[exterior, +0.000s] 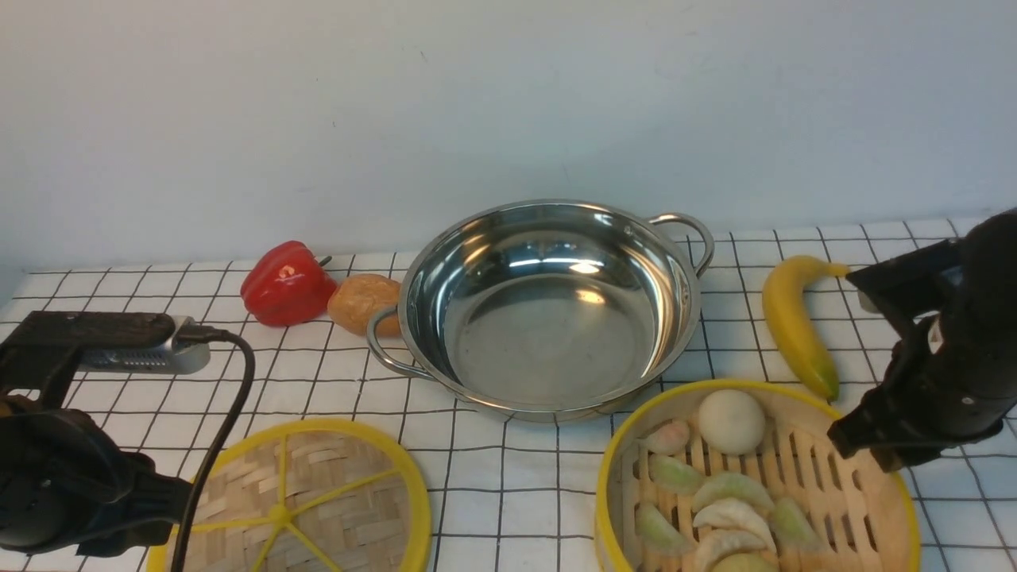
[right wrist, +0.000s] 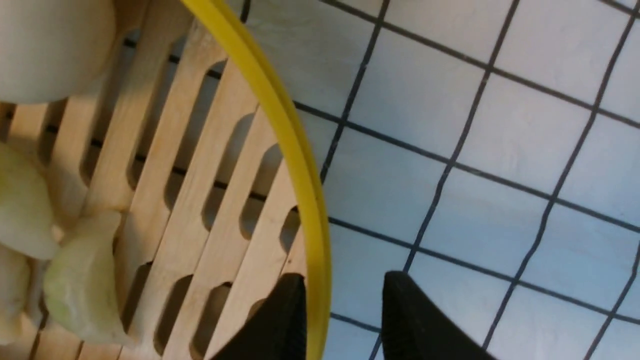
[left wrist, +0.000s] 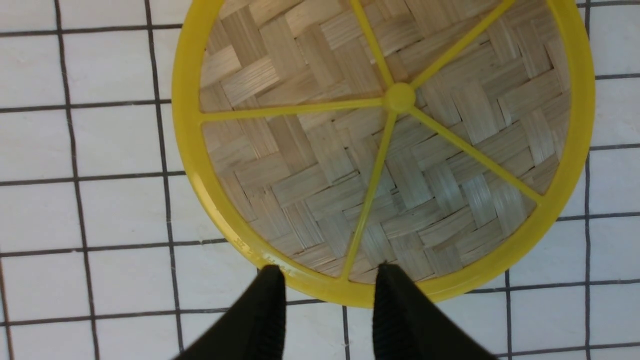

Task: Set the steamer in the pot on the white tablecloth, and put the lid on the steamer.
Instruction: 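Reach for and grasp the rim of the bamboo steamer holding the buns with the right gripper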

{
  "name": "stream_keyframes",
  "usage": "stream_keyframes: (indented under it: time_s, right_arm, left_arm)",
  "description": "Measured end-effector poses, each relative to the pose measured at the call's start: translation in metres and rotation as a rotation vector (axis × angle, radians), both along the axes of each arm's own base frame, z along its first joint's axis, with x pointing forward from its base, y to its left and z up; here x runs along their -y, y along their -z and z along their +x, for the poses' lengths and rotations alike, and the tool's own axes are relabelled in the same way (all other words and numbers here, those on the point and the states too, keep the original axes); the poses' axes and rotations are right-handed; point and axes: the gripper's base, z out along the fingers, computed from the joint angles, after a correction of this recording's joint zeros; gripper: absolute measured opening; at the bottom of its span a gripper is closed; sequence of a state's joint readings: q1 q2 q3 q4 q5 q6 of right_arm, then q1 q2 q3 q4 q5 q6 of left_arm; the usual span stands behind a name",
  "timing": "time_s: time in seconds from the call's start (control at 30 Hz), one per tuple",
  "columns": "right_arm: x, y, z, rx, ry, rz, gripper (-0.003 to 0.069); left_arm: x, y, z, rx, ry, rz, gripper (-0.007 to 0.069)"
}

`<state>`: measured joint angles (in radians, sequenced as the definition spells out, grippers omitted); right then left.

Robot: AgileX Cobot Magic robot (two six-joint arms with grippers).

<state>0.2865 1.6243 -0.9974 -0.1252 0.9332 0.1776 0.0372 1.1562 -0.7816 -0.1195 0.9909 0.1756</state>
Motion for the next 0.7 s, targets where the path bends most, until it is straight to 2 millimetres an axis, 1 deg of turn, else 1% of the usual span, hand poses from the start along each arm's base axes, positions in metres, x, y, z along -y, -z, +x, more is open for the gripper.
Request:
stream_keyframes:
  time_s: [0.3, 0.37, 0.4, 0.43, 0.47, 0.57, 0.67, 0.7]
  right_arm:
    - [0.000, 0.001, 0.002, 0.015, -0.003, 0.001, 0.0240]
    - [-0.001, 0.008, 0.004, -0.008, 0.001, 0.000, 0.0240]
    - [-0.001, 0.008, 0.004, -0.008, 0.001, 0.000, 0.0240]
    - [-0.003, 0.015, 0.005, -0.032, 0.006, 0.004, 0.0240]
    - [-0.003, 0.016, 0.005, -0.034, 0.007, 0.006, 0.0240]
    - [-0.005, 0.029, 0.009, -0.059, 0.009, 0.010, 0.0240]
    - [-0.006, 0.038, 0.012, -0.075, 0.008, 0.007, 0.0240]
    - [-0.006, 0.038, 0.012, -0.075, 0.008, 0.008, 0.0240]
  left_arm:
    - [0.000, 0.000, 0.000, 0.001, 0.000, 0.000, 0.0243]
    - [0.000, 0.000, 0.000, 0.001, 0.000, 0.000, 0.0243]
    - [0.000, 0.000, 0.000, 0.001, 0.000, 0.000, 0.0243]
    - [0.000, 0.000, 0.000, 0.001, 0.000, 0.000, 0.0243]
    - [0.000, 0.000, 0.000, 0.001, 0.000, 0.000, 0.0243]
    - [0.000, 0.000, 0.000, 0.002, 0.000, 0.000, 0.0243]
    - [0.000, 0.000, 0.000, 0.002, 0.000, 0.000, 0.0243]
    - [0.000, 0.000, 0.000, 0.002, 0.000, 0.000, 0.0243]
